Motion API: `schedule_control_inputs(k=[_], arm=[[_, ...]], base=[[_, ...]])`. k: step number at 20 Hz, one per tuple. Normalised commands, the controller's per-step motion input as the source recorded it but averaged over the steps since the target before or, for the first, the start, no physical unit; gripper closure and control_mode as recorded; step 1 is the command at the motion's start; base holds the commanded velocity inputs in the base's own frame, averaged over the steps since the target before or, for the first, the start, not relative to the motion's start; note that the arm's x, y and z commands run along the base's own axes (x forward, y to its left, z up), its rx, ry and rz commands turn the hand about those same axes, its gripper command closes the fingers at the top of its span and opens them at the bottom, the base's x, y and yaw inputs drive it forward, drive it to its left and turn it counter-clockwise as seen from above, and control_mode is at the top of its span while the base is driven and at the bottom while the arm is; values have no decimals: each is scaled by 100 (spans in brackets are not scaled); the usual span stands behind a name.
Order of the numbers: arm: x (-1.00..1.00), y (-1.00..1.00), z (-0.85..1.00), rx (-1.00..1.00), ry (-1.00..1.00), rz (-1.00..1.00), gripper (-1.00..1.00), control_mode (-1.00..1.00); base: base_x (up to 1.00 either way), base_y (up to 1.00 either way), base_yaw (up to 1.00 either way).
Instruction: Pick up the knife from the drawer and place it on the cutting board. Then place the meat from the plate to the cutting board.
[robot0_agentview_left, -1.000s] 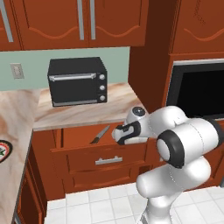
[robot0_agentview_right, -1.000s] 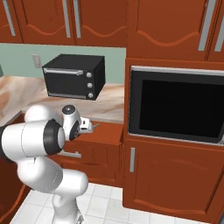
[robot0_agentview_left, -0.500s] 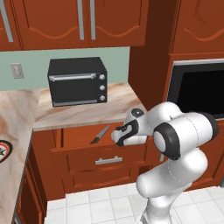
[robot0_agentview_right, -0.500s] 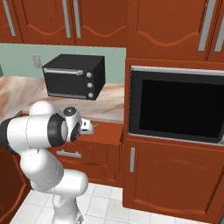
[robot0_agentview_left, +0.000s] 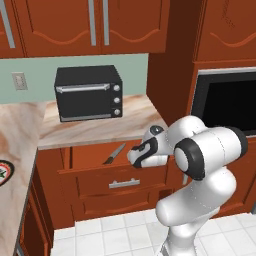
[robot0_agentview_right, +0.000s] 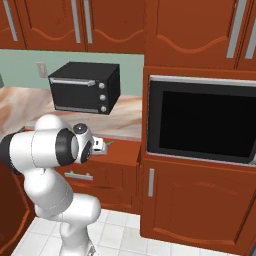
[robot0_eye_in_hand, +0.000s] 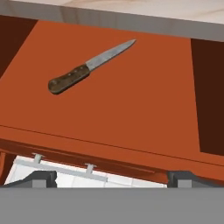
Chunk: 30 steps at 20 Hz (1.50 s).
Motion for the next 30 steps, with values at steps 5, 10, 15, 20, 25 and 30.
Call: schedule_control_inputs(k=[5,10,15,20,25,30], arm=[[22,0,0,0,0,-7,-100,-100],[9,0,0,0,0,-11,-100,-100],[6,0,0,0,0,-3,-100,-100],[12,0,-2,0,0,0,-100,-100],[11,0,-8,0,0,0,-100,-100],[0,0,-16,0,0,0,-100,-100]], base=[[0,0,0],[0,0,0],[0,0,0],[0,0,0],[0,0,0],[0,0,0]])
